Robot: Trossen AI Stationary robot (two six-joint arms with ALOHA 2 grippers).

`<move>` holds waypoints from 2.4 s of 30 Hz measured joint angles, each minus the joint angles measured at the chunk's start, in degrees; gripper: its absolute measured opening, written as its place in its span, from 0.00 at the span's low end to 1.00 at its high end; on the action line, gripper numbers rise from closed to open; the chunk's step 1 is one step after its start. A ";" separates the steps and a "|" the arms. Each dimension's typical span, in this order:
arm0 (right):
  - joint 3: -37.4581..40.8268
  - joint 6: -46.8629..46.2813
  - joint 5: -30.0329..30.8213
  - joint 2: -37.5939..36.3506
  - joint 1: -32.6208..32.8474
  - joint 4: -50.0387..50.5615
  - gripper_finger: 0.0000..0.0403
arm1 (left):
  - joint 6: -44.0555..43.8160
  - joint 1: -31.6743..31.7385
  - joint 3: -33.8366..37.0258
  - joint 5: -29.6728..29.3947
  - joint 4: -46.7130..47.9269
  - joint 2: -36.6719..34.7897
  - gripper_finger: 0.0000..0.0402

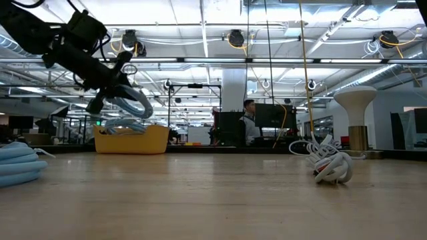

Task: Pick & Place USB Port
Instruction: Put the right blue hdmi cable into the yellow bin

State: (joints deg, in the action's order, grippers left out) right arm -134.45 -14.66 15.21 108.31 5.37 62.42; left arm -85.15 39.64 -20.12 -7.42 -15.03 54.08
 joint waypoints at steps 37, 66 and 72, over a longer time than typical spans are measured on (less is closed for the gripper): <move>0.04 0.84 0.04 0.00 3.39 -5.18 0.56 | -2.49 6.05 0.02 6.85 -9.81 8.99 0.09; 0.04 1.88 -0.22 0.00 3.93 -6.15 0.56 | -17.99 6.44 -0.02 23.47 -12.44 17.10 0.80; 0.04 2.54 -0.17 0.00 5.07 -6.98 0.56 | -20.50 6.88 -0.02 28.71 -15.35 17.05 0.79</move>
State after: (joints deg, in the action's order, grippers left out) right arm -134.41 -12.12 15.04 108.31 10.43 55.44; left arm -105.65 46.52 -20.14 21.29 -30.38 71.13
